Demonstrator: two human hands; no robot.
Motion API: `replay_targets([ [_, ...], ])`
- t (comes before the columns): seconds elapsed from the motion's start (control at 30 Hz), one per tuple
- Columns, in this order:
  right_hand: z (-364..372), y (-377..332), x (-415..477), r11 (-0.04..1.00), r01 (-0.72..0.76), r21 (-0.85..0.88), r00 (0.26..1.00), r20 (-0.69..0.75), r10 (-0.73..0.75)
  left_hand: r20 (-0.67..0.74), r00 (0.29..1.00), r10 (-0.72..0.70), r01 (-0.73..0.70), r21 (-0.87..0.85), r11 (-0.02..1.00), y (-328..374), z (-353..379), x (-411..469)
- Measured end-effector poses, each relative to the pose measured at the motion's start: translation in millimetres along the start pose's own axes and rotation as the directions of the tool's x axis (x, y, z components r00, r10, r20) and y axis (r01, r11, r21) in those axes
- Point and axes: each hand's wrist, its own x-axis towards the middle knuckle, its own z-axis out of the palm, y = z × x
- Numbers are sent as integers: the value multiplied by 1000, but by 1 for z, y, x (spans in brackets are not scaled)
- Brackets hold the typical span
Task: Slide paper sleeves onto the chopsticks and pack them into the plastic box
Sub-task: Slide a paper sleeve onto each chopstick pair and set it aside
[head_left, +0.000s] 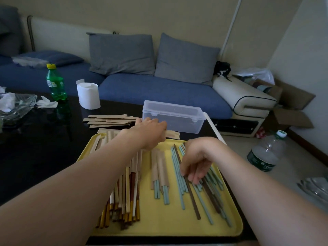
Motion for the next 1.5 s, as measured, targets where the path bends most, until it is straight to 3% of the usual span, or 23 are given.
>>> replay_targets([
  [0.37, 7, 11, -6, 994, -66, 87, 996, 71, 60, 23, 997, 71, -69, -99, 993, 3, 3, -4],
  [0.57, 7, 15, -6, 985, -29, 167, 998, 66, 18, 0, 997, 79, -79, 32, 996, -5, 8, 1],
  [0.7, 0, 17, -14, 970, 110, 216, 991, -94, -92, -33, 999, 32, -29, 93, 995, -12, 14, 3],
  [0.8, -4, 19, -15, 918, 317, 237, 936, -233, -263, -67, 998, -10, 17, 104, 994, -18, 16, 4],
  [0.93, -3, 22, -22, 835, 492, 248, 870, -177, -460, -110, 990, -87, 96, 88, 991, -27, 16, 4],
  [1.17, -5, 24, -21, 919, 377, 118, 924, 23, -382, -140, 971, -192, 197, 23, 980, -36, 18, 3],
  [1.5, -7, 27, -23, 915, 365, 173, 929, -5, -370, -134, 972, -194, 201, 43, 979, -33, 16, 2],
])
